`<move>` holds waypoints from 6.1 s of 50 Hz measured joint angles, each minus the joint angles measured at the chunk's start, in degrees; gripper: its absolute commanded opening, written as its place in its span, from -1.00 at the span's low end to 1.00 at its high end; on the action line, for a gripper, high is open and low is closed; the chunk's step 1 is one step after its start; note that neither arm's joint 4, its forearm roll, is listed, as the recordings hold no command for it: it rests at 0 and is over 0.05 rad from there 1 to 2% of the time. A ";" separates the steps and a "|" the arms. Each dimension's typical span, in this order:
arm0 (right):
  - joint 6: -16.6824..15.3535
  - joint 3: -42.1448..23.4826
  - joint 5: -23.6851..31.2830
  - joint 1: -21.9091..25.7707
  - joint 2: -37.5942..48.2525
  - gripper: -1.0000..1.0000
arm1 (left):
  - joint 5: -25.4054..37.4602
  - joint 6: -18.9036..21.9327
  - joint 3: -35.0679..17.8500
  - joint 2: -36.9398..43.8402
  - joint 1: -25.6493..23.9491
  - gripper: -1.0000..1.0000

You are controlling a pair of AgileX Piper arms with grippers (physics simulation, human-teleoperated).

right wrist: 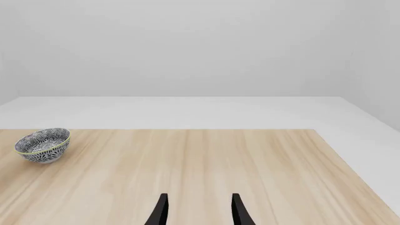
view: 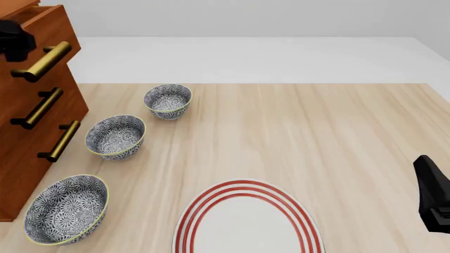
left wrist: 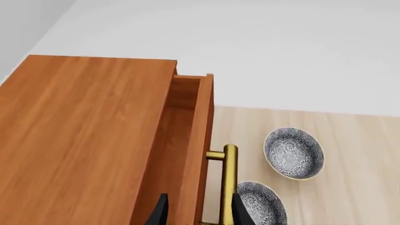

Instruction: Open the top drawer of the cabinet.

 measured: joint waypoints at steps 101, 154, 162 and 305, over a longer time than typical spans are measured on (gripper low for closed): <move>0.00 0.00 0.00 0.00 0.00 1.00 | -2.51 -1.42 2.56 -0.48 -3.92 1.00; 0.00 0.00 0.00 0.00 0.00 1.00 | -6.28 -7.84 1.75 2.33 -6.56 1.00; 0.02 -1.09 1.24 0.01 -0.15 1.00 | -6.02 -8.71 1.67 2.33 -7.02 1.00; 0.07 -2.59 2.94 0.01 -0.38 1.00 | -0.45 -13.35 -1.91 3.60 -20.95 1.00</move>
